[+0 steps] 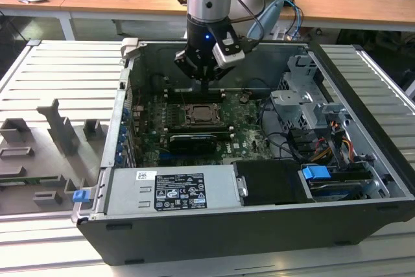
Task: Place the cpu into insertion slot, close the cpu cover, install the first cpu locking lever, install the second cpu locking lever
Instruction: 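Install the first cpu locking lever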
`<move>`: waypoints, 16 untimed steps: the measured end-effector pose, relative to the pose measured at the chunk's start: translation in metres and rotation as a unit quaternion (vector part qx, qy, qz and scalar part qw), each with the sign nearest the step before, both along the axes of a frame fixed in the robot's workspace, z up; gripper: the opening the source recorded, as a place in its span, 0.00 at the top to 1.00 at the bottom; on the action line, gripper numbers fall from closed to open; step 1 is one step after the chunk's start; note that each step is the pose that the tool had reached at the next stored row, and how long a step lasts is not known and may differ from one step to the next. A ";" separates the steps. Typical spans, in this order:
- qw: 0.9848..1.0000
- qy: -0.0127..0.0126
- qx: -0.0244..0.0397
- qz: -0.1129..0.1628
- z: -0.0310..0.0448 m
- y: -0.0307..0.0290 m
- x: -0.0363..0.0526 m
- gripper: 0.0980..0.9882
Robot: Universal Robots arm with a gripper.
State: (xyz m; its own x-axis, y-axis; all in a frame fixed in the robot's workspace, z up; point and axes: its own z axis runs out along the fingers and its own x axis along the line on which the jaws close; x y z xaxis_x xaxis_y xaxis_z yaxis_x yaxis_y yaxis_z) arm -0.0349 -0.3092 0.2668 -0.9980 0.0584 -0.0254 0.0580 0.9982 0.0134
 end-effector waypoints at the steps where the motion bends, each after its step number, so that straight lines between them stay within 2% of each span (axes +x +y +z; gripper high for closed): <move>1: 1.000 0.000 0.000 0.021 0.0000 0.0000 0.0000 0.99; 4: 0.999 0.000 0.011 0.034 -0.0001 -0.0001 -0.0005 0.99; 5: 0.999 0.000 0.013 0.035 -0.0002 -0.0001 -0.0025 0.99; 6: 0.999 0.000 0.013 0.035 -0.0002 -0.0001 -0.0054 0.99; 8: 0.999 0.000 0.013 0.035 -0.0003 -0.0001 -0.0178 0.99; 14: 0.999 0.000 0.013 0.036 -0.0010 -0.0001 -0.0324 0.99; 16: 0.999 0.000 0.013 0.037 -0.0017 -0.0002 -0.0410 0.99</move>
